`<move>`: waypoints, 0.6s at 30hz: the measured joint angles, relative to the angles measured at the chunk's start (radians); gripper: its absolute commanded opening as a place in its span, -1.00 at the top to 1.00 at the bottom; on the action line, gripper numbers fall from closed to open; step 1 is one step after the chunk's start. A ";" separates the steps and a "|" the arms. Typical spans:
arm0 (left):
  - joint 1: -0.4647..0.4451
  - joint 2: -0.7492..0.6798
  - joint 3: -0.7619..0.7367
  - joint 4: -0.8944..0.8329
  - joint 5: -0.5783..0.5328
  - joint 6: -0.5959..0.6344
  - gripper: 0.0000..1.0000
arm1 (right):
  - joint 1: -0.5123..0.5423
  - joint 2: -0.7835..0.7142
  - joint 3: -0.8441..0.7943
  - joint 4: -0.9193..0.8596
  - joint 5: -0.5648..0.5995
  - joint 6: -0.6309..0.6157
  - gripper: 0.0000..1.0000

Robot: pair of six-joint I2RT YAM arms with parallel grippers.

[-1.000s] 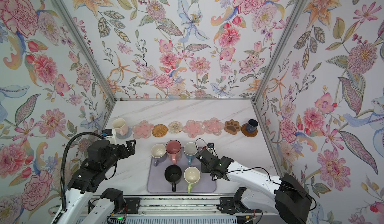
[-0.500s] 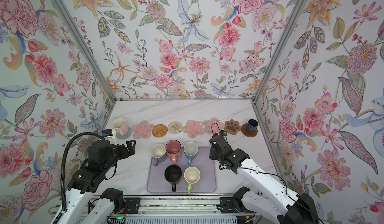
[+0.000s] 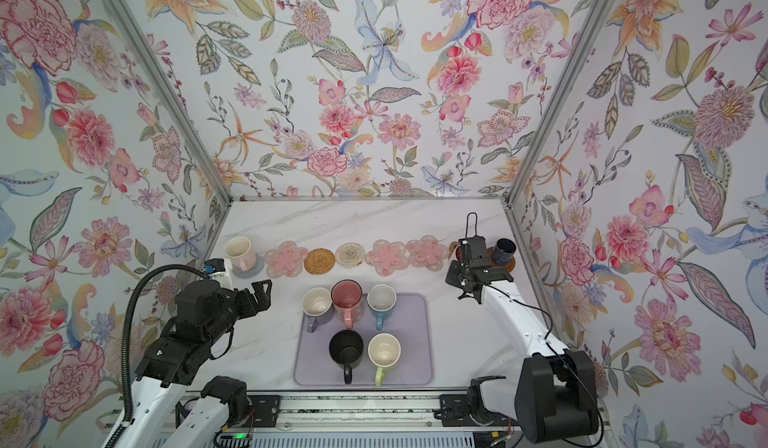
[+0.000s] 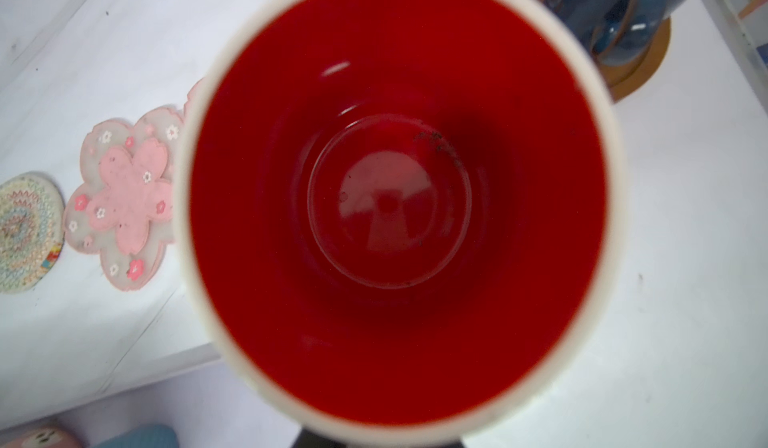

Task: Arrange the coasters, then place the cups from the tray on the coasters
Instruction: 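Lift the red-lined white mug with the right gripper toward the paw-print coaster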

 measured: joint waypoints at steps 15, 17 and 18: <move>0.000 0.001 0.000 0.000 0.000 0.000 -0.98 | -0.126 0.278 0.153 0.137 -0.041 -0.071 1.00; 0.000 0.002 0.000 0.000 0.000 0.000 -0.98 | -0.129 0.303 0.165 0.146 -0.043 -0.078 1.00; 0.000 0.002 0.000 0.000 0.000 0.000 -0.98 | -0.129 0.315 0.171 0.148 -0.044 -0.081 1.00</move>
